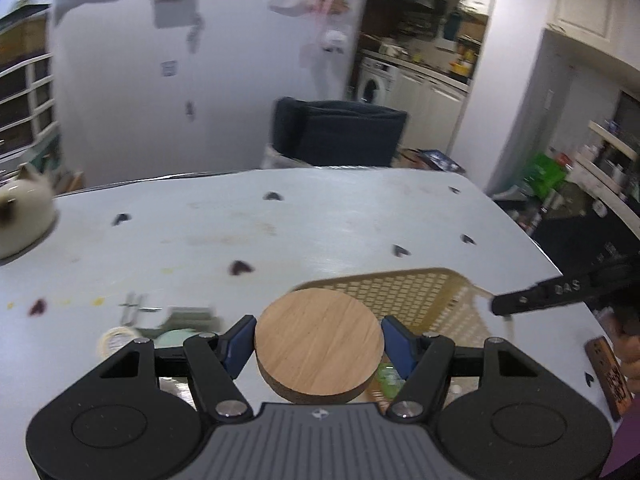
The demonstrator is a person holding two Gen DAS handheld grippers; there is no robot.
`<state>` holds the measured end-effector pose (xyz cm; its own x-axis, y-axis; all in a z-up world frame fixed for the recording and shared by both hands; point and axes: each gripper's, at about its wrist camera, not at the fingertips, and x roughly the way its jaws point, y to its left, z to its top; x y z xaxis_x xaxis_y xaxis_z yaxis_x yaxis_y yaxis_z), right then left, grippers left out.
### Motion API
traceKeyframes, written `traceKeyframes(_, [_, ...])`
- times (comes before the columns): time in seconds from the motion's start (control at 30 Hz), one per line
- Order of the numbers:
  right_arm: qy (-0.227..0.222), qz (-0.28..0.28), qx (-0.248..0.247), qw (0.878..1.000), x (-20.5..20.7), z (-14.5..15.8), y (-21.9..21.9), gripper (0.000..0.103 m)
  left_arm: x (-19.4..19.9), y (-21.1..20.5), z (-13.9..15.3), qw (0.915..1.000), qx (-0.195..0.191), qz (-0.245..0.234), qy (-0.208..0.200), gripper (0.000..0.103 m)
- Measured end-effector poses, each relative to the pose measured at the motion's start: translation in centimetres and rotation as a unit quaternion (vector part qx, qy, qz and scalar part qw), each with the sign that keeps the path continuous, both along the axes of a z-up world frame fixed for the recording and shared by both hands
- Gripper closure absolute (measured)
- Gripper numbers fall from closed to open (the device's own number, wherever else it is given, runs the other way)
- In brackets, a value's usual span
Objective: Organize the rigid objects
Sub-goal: 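Carry the wooden lid with the left tool and drop it into the basket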
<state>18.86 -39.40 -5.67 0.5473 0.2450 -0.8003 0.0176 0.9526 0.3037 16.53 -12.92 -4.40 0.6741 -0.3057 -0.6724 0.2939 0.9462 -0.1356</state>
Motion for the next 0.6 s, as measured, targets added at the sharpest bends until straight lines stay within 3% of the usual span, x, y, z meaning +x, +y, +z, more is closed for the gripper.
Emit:
traceKeyframes(0.33, [-0.002, -0.001, 0.008, 1.0, -0.1, -0.1, -0.2, 0.099, 2.1, -3.8, -2.4, 0.9961, 0.066, -0.057, -0.011, 0.035])
traceKeyframes(0.6, [-0.002, -0.002, 0.011, 1.0, 0.0, -0.2, -0.2, 0.099, 3.3, -4.8, -4.2, 0.991, 0.097, -0.092, -0.006, 0.035])
